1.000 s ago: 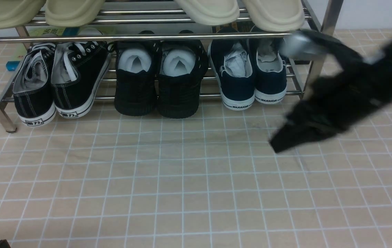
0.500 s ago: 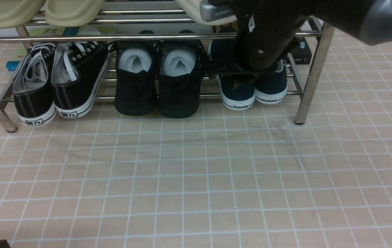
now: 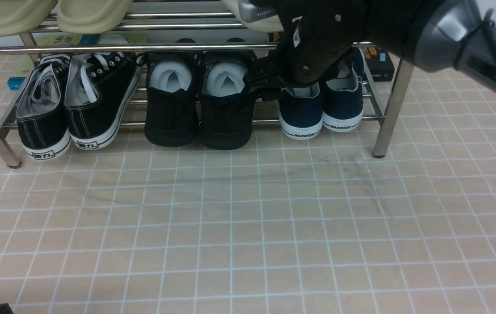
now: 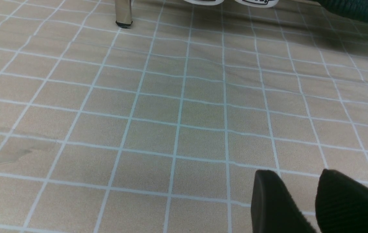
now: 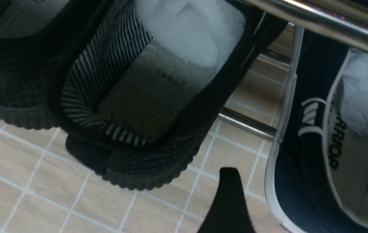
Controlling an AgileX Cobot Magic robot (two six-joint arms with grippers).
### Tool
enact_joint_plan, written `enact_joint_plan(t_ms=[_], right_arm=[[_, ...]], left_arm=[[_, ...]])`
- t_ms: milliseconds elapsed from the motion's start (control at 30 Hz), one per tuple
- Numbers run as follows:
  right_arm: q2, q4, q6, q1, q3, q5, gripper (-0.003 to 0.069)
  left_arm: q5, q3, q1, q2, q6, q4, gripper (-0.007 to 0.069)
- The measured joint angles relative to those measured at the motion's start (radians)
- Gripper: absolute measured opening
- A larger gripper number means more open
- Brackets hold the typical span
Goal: Take the shoes off the shelf from the light coffee tablecloth by hand.
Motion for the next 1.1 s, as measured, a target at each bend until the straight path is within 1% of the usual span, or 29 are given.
enact_joint_plan(t_ms=[167, 567, 667, 767, 833, 900, 1100], right_arm=[[0.030, -0.024, 0.000, 0.000, 0.000, -0.017, 0.0501], [0.108, -0.129, 0.000, 0.000, -0.003, -0.039, 0.0352], [0.110, -0.148, 0.000, 0.000, -0.004, -0.038, 0.0252], [0.110, -0.144, 0.000, 0.000, -0.005, -0.023, 0.0099], [0.104, -0.132, 0.000, 0.000, -0.005, -0.003, 0.0040], [0.085, -0.111, 0.000, 0.005, -0.005, 0.051, 0.0039], [-0.032, -0.061, -0.027, 0.056, 0.000, 0.295, 0.0041]], left_arm=[[0.000, 0.000, 0.000, 0.000, 0.000, 0.000, 0.0240], [0.000, 0.000, 0.000, 0.000, 0.000, -0.001, 0.0240], [0.000, 0.000, 0.000, 0.000, 0.000, -0.001, 0.0240], [0.000, 0.000, 0.000, 0.000, 0.000, -0.001, 0.0240], [0.000, 0.000, 0.000, 0.000, 0.000, -0.001, 0.0240], [0.000, 0.000, 0.000, 0.000, 0.000, -0.001, 0.0240], [0.000, 0.000, 0.000, 0.000, 0.000, -0.001, 0.0240]])
